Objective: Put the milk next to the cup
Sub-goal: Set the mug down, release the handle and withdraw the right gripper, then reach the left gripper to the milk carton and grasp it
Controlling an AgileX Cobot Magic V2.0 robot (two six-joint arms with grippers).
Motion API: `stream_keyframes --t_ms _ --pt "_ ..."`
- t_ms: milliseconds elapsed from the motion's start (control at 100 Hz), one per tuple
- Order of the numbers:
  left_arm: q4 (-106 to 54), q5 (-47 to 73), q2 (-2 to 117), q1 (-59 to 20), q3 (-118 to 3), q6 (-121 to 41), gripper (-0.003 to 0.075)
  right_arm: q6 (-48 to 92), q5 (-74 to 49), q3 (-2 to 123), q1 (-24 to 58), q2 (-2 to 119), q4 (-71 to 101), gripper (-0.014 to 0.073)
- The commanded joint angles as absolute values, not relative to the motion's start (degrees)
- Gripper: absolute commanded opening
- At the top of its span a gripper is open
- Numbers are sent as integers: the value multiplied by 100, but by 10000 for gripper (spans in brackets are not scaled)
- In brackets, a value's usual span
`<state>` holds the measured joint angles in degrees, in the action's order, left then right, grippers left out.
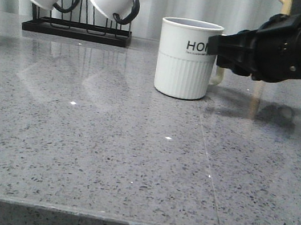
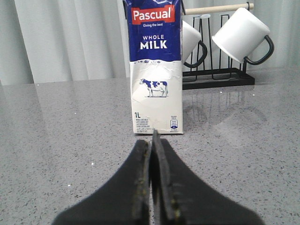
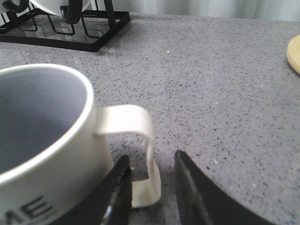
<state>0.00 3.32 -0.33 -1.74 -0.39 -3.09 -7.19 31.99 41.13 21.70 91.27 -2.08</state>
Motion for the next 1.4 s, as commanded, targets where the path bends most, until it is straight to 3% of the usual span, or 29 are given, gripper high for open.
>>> stream_keyframes --t_ms 0,240,560,1090,1280,1390 --pt "-50 -135 -160 -174 293 -308 -20 -692 3443 4062 2174 8584 -272 255" --pt "-50 -135 -160 -174 293 -308 -20 -692 2643 3532 2174 7439 -272 232" --pt "-50 -135 -160 -174 293 -308 -20 -697 831 3169 2174 5683 -272 -74" --pt "-40 -647 -160 -174 293 -308 -20 -697 -1160 2114 2174 2204 -272 -67" --pt "-47 -502 -149 -174 -14 -308 -20 -697 -1527 2052 2174 1703 -272 -67" --pt "-47 203 19 -174 -573 -297 -20 -697 -1538 2052 2174 1703 -272 -67"
